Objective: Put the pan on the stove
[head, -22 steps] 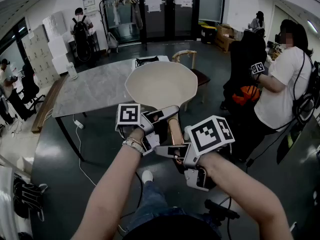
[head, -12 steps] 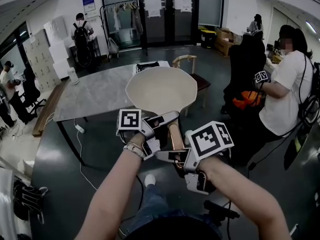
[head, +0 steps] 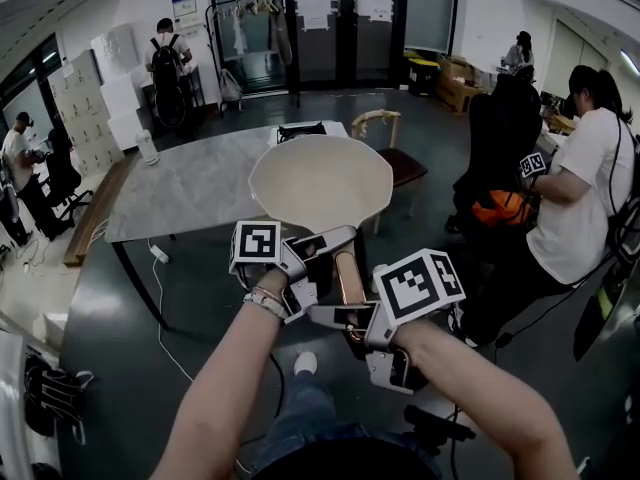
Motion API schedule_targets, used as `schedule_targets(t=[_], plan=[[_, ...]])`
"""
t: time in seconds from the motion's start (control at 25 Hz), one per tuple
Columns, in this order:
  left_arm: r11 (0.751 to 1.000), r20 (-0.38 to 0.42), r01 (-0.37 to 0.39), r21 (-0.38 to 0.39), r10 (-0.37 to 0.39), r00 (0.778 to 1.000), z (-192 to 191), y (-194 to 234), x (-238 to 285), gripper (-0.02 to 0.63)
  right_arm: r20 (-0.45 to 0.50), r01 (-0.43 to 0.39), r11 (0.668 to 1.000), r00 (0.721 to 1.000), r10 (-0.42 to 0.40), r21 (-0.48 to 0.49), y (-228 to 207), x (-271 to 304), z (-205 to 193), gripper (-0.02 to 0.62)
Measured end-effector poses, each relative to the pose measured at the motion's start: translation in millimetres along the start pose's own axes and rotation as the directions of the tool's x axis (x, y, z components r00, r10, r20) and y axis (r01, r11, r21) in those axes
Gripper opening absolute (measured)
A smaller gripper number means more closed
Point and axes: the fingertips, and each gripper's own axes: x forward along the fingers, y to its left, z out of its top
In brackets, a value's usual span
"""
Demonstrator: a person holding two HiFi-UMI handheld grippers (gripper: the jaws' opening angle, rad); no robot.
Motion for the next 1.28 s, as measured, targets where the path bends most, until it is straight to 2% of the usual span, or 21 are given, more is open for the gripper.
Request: schedule_targets(t=[0.12, 0.32, 0.56, 0.8, 1.0, 1.28], plan=[[1.000, 0.002, -0.010, -0.003, 0.010, 1.000, 19, 10, 1, 0.282, -0.007, -0.003, 1.000, 1.000, 0.003, 0.006, -5, 7, 17, 0.087], [0.998, 0.000, -0.068, -0.009, 0.068, 0.998, 58, 36, 3, 0.282, -0.018, -0.004, 1.000, 1.000, 0.005, 0.023, -16, 21, 56, 0.087], [0.999, 0.008, -0.003, -0.032, 0.003, 1.000, 110, 52, 14, 0.282, -0.026, 0.015, 1.000, 1.000, -0.015, 0.021, -35, 44, 107, 0.091], [0.999, -0.007, -0.020, -0.027, 0.020, 1.000, 162, 81, 15, 0.282, -0.018, 0.016, 0.999, 1.000, -0.015, 0.035, -51, 70, 157, 0.092], [0.999, -0.005, -0.002, -0.045, 0.002, 1.000, 206, 105, 12, 0.284, -0.017, 0.024, 0.999, 1.000, -0.023, 0.039, -67, 100, 197, 0.092], [0.999, -0.039, -0.027, -0.033, 0.026, 0.999, 265, 137, 15, 0.284, 0.001, 0.040, 0.998, 0.999, -0.040, 0.054, -83, 128, 255, 0.094]])
